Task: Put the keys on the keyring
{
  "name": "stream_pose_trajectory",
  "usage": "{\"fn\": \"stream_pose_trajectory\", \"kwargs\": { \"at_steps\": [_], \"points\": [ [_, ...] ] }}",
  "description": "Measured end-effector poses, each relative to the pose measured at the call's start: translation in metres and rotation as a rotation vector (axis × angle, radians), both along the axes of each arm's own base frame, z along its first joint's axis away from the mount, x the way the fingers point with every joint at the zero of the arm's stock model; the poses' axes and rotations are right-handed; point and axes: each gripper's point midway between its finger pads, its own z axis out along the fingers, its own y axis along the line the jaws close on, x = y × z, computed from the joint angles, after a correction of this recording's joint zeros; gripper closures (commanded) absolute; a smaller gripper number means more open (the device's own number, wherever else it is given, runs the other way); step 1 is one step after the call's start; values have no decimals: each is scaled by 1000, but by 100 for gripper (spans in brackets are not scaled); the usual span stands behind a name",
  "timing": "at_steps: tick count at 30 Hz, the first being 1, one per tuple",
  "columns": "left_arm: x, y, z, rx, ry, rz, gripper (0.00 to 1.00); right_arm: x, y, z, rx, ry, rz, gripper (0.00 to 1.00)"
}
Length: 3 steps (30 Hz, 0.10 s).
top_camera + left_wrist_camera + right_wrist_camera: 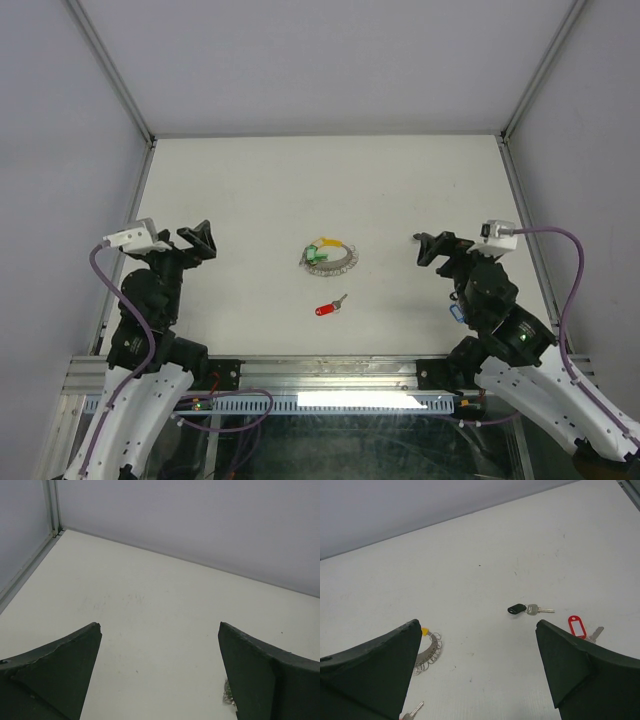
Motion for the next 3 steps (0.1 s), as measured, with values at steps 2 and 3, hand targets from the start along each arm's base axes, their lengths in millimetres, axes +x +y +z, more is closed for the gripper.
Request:
{"fn": "stream_pose_trajectory", "kwargs": {
  "at_steps": [2, 3],
  "points": [
    [2, 0, -2, 3, 10, 1, 1, 0, -2, -1, 1, 3, -11, 0],
    [2, 0, -2, 3, 11, 1, 1, 0, -2, -1, 2, 4, -13, 0]
  ]
}}
